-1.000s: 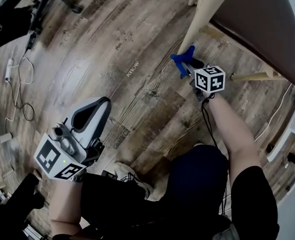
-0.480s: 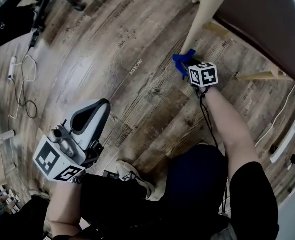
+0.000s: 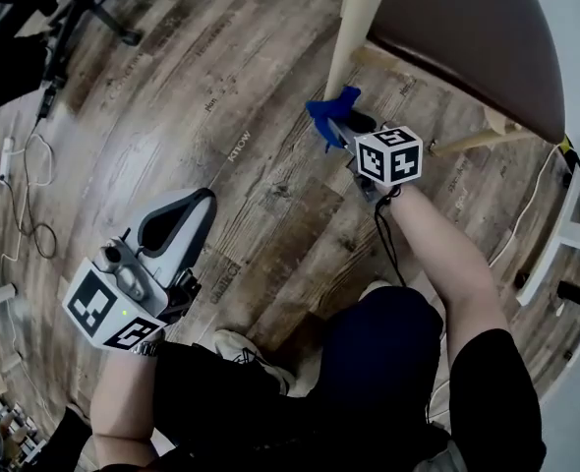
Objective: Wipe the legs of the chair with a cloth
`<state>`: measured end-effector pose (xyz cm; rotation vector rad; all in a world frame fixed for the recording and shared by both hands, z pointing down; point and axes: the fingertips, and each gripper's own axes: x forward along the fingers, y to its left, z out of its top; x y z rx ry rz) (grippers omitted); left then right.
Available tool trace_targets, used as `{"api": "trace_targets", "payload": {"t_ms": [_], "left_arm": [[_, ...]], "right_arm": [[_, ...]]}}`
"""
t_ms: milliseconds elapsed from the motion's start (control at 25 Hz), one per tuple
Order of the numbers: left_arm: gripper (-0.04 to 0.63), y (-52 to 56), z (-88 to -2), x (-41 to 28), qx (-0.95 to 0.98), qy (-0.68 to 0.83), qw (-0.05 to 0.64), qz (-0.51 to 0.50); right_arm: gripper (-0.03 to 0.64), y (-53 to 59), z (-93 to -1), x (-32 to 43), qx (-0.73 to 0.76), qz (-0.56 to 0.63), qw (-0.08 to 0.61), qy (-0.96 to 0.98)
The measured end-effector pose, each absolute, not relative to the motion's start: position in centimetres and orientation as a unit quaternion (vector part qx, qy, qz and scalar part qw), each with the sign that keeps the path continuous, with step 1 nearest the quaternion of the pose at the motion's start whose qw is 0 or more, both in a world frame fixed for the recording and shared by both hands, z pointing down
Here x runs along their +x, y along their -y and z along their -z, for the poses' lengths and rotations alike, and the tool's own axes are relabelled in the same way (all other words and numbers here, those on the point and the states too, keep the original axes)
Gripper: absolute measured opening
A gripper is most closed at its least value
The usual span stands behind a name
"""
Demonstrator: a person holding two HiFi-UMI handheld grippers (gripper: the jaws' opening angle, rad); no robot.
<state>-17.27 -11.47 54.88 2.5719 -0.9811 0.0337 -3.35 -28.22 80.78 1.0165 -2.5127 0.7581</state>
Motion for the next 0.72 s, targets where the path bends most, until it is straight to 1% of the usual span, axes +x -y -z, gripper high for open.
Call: {"api": "trace_targets", "payload": {"t_ms": [160,440,560,720], "left_arm": [[0.005,12.2,-54.7,-15.9,0.922,0.335,0.192,0.002],[0.005,12.0,-53.5,-13.4,0.936,0.307,0.171,0.008],[0.005,11.9,-53.1,-12.8,0.939,0.302,0.162,0.008],[0.005,12.1,-53.1,-12.4,0.943,0.293,0.156,0.005]], "right_arm": [[0.087,28.2,-75.1,-3.3,0.364,-0.249,0.114,0.890],[0.087,26.7,-64.1,-2.5,0.370,-0.224,0.005,0.902],[0.087,24.9,-60.3,-2.7,0.350,-0.200,-0.008,0.915],[0.087,23.4,-56.5,-3.5,0.337,-0.145,-0.002,0.930]]}}
